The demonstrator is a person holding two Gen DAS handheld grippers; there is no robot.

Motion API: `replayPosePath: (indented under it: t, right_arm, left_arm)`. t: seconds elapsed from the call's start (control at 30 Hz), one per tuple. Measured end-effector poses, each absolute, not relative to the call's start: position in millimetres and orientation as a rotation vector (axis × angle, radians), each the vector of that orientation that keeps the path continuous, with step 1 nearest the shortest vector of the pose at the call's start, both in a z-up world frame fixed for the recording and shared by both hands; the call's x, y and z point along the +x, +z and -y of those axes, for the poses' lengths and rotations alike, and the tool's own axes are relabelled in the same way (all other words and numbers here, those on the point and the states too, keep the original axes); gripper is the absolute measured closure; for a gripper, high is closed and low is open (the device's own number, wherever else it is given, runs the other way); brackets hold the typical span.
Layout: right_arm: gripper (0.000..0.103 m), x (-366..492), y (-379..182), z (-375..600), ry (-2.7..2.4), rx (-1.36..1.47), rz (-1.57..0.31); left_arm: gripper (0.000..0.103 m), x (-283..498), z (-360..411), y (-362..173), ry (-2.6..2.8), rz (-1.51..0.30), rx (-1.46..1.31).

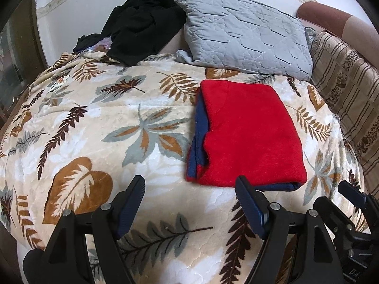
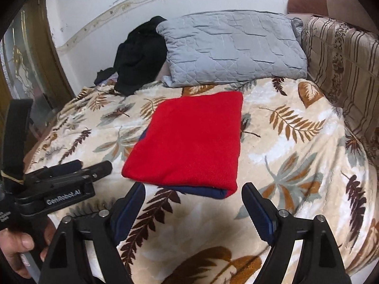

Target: Fold small clothes

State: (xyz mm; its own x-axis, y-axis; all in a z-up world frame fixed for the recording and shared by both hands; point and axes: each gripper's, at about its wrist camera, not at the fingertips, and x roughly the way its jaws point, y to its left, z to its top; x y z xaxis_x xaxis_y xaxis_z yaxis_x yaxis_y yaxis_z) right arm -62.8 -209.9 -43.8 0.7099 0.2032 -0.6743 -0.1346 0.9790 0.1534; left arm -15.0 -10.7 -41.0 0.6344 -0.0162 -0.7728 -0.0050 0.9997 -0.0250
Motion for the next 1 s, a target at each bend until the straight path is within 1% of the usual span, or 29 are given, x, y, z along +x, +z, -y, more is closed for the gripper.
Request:
replayPosePath:
  t: [0.17,0.37,0.4,0.43,0.5,1.0]
  right_arm:
    - [0.017,-62.3,-45.3,205.7,0.168,0.061,-0.764]
    - [0.017,-60.1,-46.3,203.1,0.139,0.029,-0.771]
    - [0.017,-59.4,-47.6,203.7,0.133,0.028,-0.775]
    - [0.017,-58.9,-48.2,204.0,0.128,0.027,-0.778]
    - [0.017,-57.8,-49.2,205.2,0.118,0.027,-0.786]
    - [0.017,-53.6,-49.5,207.3,0.09,0.011,-0.789]
  left_arm:
    - [0.024,-13.6,10.7,-40.7,-0.004,-0.885,-0.033]
    - [0.024,-14.6,18.6,-36.9,0.015,-0.874,0.035]
    - [0.023,-14.7,19.3,-36.0,0.013,-0.874,0.039]
    - [0.018,-14.3,19.3,-35.3,0.005,-0.879,0.033]
    - [0.014,-15.3,18.9,-33.4,-0.004,-0.872,0.019]
    - [0.014,-16.2,24.2,-24.8,0.01,-0.816,0.036]
